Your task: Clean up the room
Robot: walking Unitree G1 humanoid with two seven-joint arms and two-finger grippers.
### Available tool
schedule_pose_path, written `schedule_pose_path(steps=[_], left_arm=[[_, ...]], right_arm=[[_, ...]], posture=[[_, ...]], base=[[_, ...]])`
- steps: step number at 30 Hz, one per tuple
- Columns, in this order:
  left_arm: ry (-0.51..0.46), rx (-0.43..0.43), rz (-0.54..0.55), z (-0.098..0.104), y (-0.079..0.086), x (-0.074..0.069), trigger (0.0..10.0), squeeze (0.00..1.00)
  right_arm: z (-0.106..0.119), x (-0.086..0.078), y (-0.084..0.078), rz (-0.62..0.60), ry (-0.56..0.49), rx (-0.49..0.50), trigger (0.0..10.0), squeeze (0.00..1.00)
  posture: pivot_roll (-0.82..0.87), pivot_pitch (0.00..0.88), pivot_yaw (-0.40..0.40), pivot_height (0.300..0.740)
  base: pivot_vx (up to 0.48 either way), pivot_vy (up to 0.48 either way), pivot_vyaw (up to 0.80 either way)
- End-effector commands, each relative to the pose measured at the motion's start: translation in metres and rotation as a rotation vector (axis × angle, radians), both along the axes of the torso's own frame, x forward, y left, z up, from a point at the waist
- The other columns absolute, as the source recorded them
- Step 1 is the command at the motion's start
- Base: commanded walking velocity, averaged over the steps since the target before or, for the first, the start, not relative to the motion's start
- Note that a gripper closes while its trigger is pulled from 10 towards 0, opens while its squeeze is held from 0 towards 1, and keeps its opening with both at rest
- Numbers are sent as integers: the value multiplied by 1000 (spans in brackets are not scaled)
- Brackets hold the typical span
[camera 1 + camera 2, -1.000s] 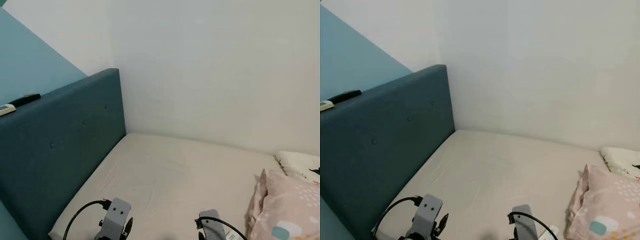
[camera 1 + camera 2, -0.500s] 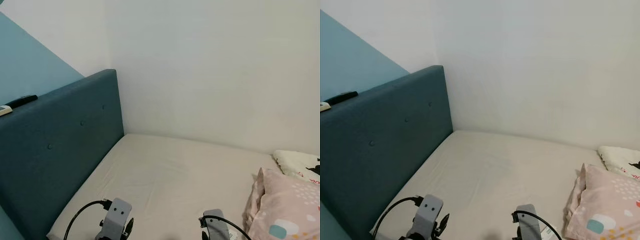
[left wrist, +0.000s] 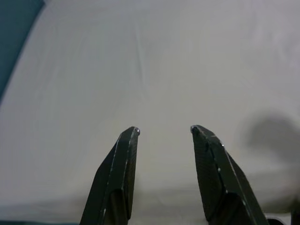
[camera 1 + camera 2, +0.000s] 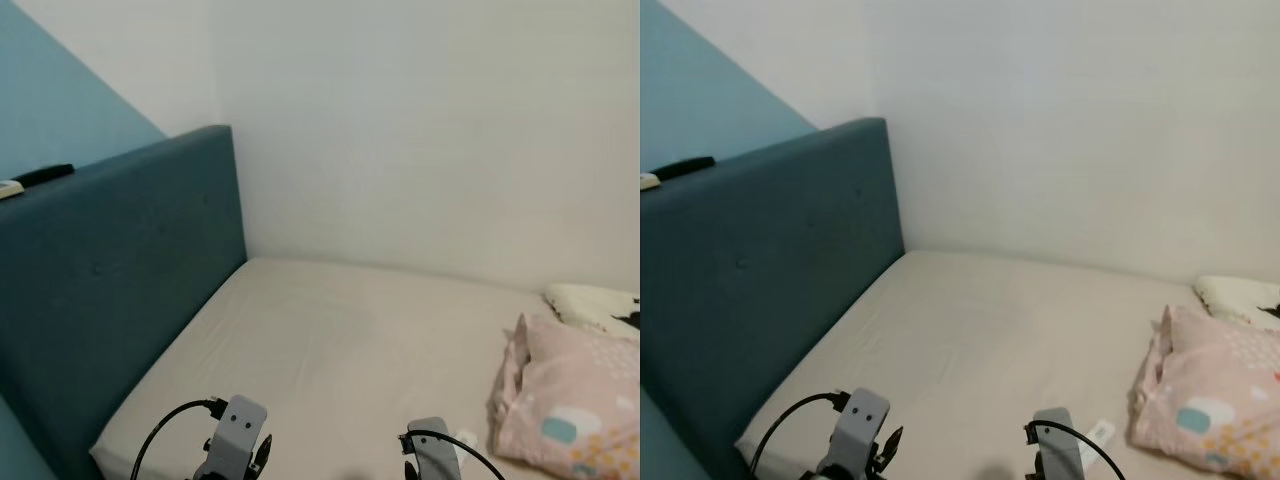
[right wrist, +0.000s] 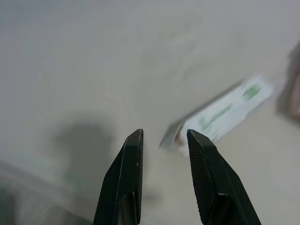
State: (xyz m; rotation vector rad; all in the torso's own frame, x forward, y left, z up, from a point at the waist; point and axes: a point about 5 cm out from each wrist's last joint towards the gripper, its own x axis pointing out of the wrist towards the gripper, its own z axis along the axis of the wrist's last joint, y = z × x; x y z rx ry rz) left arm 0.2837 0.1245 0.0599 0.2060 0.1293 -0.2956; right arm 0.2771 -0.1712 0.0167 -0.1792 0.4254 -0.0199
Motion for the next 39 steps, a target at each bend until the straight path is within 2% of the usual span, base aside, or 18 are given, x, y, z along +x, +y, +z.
schedule_pose_path(steps=[1,17,20,22,23,24,25,26,29,32,38,39], left_arm=[[27,2,-8,-5,0,-3,10000,0],[30,4,-57,-4,-2,-4,10000,0],[5,-14,-93,1,-2,-3,10000,0],[-39,-55,-145,10,-2,-2,10000,0],[-65,-77,-198,15,-3,-3,10000,0],[-65,-77,-198,15,-3,-3,10000,0],[-97,-99,-264,21,-5,-6,10000,0],[-97,-99,-264,21,-5,-6,10000,0],[-128,-72,-338,26,-9,-10,10000,0],[-135,-68,-359,28,-12,-12,10000,0],[-168,-79,-444,38,-26,-16,10000,0],[-181,-76,-491,42,-31,-18,10000,0]], right_arm=[[-4,-3,0,-6,19,10,10000,0],[-5,-4,2,-9,23,13,10000,0],[-3,-3,2,-12,10,21,10000,0],[2,0,3,7,-25,5,10000,4],[5,2,3,23,-41,-5,10000,1000],[5,2,3,23,-41,-5,10000,1000],[8,4,4,38,-58,-28,10000,1000],[8,4,4,38,-58,-28,10000,1000],[10,11,3,21,-68,-44,10000,1000],[11,15,1,10,-75,-51,10000,1000],[22,32,-9,-15,-100,-56,10000,1000],[25,37,-13,-18,-100,-40,10000,1000]], posture=[[-14,103,18,610],[-10,106,21,610],[-5,114,22,610],[-3,119,21,610],[-2,131,18,610],[-2,131,18,610],[0,137,18,610],[0,137,18,610],[12,169,27,610],[13,181,30,610],[32,228,28,610],[42,244,28,610]], base=[[0,0,0],[0,0,0],[0,0,0],[0,0,0],[0,0,0],[0,0,0],[0,0,0],[0,0,0],[0,0,0],[0,0,0],[0,0,0],[0,0,0]])
